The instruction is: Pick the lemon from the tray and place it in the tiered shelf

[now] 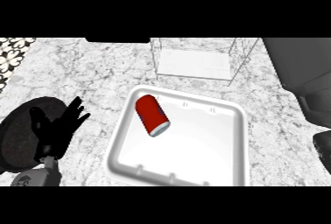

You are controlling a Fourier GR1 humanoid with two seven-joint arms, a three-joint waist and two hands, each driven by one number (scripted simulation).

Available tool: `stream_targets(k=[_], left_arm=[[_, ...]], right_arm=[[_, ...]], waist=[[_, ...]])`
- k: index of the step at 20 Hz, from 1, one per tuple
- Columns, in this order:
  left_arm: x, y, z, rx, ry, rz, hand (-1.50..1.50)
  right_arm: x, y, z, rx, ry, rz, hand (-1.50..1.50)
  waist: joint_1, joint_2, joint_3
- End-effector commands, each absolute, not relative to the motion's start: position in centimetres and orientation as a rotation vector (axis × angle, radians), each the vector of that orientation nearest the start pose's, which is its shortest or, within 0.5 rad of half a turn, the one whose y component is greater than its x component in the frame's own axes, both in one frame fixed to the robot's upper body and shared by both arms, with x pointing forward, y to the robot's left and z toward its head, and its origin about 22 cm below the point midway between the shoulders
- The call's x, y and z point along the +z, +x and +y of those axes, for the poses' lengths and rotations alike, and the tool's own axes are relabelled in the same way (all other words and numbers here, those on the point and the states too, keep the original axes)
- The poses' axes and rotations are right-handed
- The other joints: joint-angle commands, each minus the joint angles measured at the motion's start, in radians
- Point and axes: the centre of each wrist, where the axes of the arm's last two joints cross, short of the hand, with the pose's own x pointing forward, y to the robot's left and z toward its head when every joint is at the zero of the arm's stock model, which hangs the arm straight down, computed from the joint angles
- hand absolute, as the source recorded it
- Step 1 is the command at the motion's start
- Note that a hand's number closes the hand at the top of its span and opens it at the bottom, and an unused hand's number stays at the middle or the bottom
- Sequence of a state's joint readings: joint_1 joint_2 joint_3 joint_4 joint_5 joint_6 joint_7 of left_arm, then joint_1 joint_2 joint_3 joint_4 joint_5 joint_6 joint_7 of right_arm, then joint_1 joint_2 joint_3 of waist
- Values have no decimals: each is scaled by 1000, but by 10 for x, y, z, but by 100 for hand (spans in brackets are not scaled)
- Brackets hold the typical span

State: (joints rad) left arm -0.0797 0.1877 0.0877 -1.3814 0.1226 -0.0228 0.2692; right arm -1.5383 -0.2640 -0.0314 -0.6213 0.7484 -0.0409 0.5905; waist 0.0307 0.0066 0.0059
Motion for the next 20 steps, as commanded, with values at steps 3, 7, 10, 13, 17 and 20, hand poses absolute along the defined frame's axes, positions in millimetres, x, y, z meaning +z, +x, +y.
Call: stream_targets(k=[3,7,10,13,17,20], left_arm=[[-16,256,290,11,72,-1131,0],[-33,247,285,11,70,-1124,0],[-37,251,291,35,77,-1121,0],[-16,254,290,19,74,-1115,0],[-21,252,299,15,73,-1122,0],[-18,249,305,30,77,-1114,0]], right_arm=[[340,460,-110,554,-1003,-1579,150],[345,457,-93,594,-967,-1584,150],[338,464,-117,597,-964,-1587,150],[350,461,-107,700,-1058,-1539,150],[351,462,-115,372,-900,-1606,-150],[355,463,-127,280,-858,-1618,-150]], waist=[[12,7,-7],[4,4,-7],[-6,3,-7],[3,2,-7],[-2,1,-7],[1,1,-7]])
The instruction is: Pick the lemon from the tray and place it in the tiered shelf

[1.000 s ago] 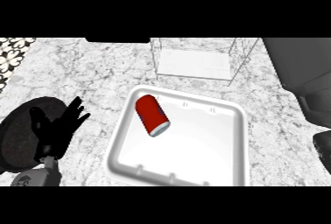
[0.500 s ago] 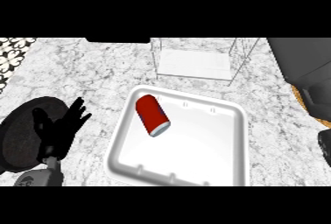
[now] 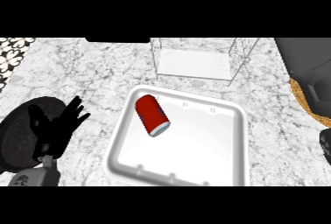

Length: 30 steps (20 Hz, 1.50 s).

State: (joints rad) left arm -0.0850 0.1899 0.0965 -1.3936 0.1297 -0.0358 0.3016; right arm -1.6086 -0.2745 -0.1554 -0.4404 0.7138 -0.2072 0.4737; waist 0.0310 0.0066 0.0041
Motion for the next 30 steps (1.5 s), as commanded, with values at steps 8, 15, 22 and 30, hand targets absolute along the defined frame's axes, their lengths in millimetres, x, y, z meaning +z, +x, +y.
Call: stream_targets(k=[8,15,22,30], left_arm=[[-20,254,300,16,81,-1125,0],[-31,241,297,22,101,-1129,0],[-30,239,296,48,96,-1099,0],[-17,245,295,57,94,-1115,0]], right_arm=[[374,458,-131,-7,-595,-1710,-150],[382,457,-163,-257,-663,-1765,-150],[398,447,-237,-498,-772,-1680,-150],[378,418,-333,-495,-702,-1674,-150]], waist=[[5,4,-5],[-6,-1,-5],[-38,-12,-4],[-56,-16,-3]])
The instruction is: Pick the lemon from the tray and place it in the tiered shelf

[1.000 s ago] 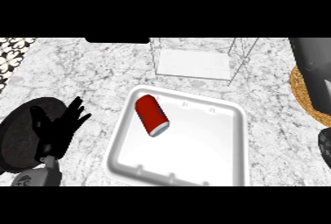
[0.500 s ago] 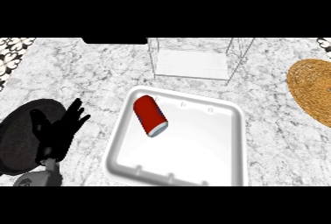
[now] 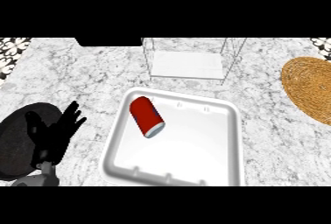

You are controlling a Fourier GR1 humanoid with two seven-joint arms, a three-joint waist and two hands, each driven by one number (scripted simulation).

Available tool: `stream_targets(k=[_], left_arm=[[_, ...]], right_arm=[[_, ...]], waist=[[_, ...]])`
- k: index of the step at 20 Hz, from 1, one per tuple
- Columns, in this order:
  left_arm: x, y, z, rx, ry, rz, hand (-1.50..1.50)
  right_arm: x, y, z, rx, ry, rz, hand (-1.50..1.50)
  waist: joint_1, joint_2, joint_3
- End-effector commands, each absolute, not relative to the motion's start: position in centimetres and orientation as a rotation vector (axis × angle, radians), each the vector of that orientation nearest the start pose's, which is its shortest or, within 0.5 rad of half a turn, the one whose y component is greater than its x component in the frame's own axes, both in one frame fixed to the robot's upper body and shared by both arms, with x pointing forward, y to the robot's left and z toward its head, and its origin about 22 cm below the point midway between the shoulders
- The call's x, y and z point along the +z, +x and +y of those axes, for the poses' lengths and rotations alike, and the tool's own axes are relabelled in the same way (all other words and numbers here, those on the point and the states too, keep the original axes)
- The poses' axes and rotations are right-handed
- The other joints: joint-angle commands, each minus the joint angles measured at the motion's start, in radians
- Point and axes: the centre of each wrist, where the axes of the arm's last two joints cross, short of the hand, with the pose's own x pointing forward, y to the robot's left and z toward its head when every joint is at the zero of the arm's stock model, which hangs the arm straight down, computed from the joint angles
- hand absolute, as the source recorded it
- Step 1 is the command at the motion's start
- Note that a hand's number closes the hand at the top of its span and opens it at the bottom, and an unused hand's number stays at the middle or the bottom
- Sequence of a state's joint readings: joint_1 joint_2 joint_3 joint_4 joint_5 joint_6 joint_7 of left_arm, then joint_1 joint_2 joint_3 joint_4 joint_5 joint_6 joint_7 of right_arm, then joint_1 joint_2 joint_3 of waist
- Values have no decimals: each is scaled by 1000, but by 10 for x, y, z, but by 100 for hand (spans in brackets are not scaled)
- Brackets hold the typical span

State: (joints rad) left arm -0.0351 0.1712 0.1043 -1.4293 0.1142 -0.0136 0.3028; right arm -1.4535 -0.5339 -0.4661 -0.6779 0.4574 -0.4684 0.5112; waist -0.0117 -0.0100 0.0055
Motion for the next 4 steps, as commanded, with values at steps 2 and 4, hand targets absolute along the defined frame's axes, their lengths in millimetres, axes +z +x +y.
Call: stream_targets(k=[2,4], left_arm=[[-22,247,276,52,109,-1114,0],[-37,225,297,67,96,-1093,0]], right_arm=[[388,407,-337,-477,-674,-1708,-150],[377,397,-362,-474,-677,-1718,-150]], waist=[[-9,3,-5],[-7,2,-5]])
